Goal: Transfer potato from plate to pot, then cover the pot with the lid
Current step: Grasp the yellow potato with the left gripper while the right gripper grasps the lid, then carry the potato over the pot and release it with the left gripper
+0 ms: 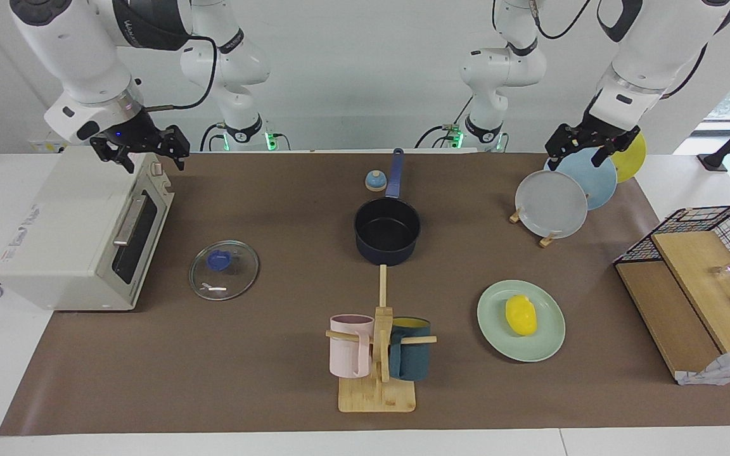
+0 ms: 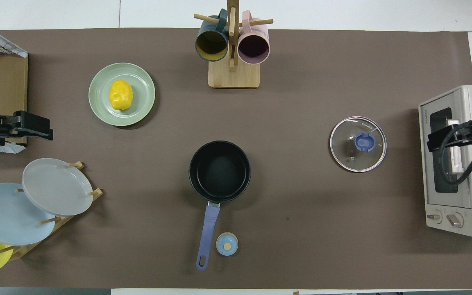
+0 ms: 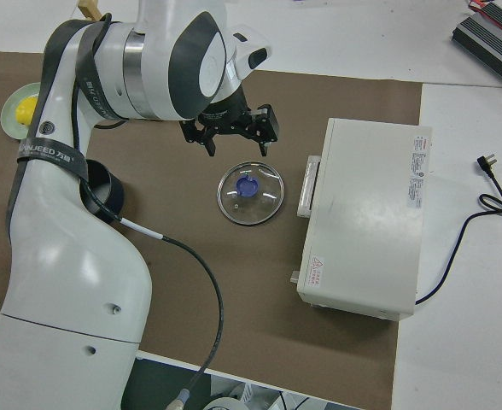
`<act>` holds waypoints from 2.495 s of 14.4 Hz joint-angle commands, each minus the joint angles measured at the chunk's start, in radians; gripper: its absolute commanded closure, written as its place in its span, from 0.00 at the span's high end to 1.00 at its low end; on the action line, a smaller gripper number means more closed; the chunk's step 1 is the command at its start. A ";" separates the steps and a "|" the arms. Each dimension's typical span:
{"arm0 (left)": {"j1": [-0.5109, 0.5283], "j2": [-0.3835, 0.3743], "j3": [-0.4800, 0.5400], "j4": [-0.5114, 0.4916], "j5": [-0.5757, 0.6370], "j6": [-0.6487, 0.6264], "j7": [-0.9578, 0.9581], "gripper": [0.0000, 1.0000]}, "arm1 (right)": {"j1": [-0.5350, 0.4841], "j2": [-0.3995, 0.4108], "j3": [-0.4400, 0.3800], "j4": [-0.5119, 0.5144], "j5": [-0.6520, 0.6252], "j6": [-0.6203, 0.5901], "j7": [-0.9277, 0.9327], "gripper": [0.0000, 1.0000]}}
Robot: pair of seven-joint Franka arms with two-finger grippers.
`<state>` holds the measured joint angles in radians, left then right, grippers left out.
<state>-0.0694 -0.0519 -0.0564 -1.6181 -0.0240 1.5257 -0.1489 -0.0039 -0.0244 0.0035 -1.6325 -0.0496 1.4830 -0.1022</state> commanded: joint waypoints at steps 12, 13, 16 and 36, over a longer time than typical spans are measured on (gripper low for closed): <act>-0.035 0.507 -0.019 0.305 0.009 0.247 0.005 1.00 | 0.045 0.107 0.009 -0.493 0.043 0.781 -0.002 1.00; -0.033 0.541 -0.019 0.306 0.010 0.286 0.014 1.00 | 0.044 0.128 0.009 -0.494 0.043 0.796 -0.004 1.00; -0.036 0.661 -0.016 0.310 0.015 0.402 0.028 1.00 | 0.041 0.168 0.009 -0.495 0.043 0.836 -0.001 1.00; -0.068 0.615 -0.028 0.205 0.038 0.524 0.023 0.00 | 0.045 0.208 0.010 -0.501 0.048 0.829 -0.039 0.30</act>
<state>-0.1201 0.6255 -0.0812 -1.4227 0.0434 2.0885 -0.1185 0.0454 0.1844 0.0095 -2.1314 -0.0199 2.3044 -0.1133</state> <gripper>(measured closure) 0.361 0.344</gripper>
